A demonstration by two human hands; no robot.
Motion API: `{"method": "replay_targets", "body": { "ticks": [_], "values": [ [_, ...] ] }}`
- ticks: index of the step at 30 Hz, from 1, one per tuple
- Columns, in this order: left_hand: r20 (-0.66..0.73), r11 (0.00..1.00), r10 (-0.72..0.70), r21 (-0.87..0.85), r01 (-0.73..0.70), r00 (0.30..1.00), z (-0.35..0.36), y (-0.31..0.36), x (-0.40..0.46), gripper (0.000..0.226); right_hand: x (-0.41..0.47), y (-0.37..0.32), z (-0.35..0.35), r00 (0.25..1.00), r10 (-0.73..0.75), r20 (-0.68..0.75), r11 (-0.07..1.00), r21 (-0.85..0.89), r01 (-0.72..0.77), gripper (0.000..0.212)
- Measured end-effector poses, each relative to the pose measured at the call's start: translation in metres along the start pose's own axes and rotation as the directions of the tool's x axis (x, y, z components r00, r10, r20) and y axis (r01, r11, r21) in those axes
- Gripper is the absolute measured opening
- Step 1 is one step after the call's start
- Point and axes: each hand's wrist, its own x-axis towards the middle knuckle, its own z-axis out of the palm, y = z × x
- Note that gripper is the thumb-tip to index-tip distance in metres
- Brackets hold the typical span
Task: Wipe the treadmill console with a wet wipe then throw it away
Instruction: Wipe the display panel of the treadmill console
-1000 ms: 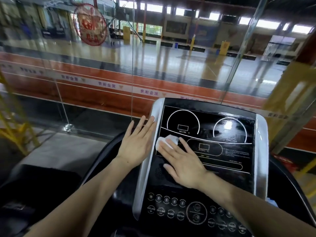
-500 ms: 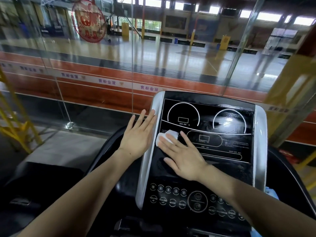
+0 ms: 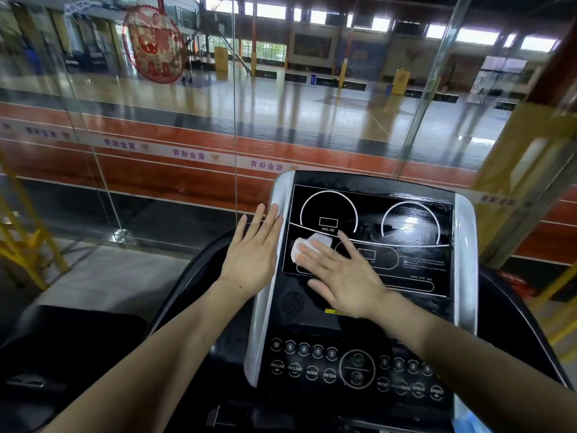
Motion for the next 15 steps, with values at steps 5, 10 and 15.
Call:
{"method": "replay_targets", "body": {
  "ticks": [5,10,15],
  "values": [
    [-0.013,1.000,0.005,-0.016,-0.005,1.000,0.000,0.005,-0.001,0.068,0.032,0.044,-0.022,0.971,0.237,-0.038,0.971,0.016,-0.237,0.065],
    [-0.034,0.999,0.005,-0.033,-0.007,0.999,-0.001,0.007,0.001,0.064,-0.011,0.002,0.000,0.996,0.086,-0.031,0.996,0.028,-0.085,0.065],
    [-0.080,0.998,0.040,-0.054,-0.044,0.996,-0.004,0.012,0.007,0.063,-0.021,0.016,0.003,0.999,-0.040,0.025,0.999,-0.036,0.040,0.062]
  ]
}}
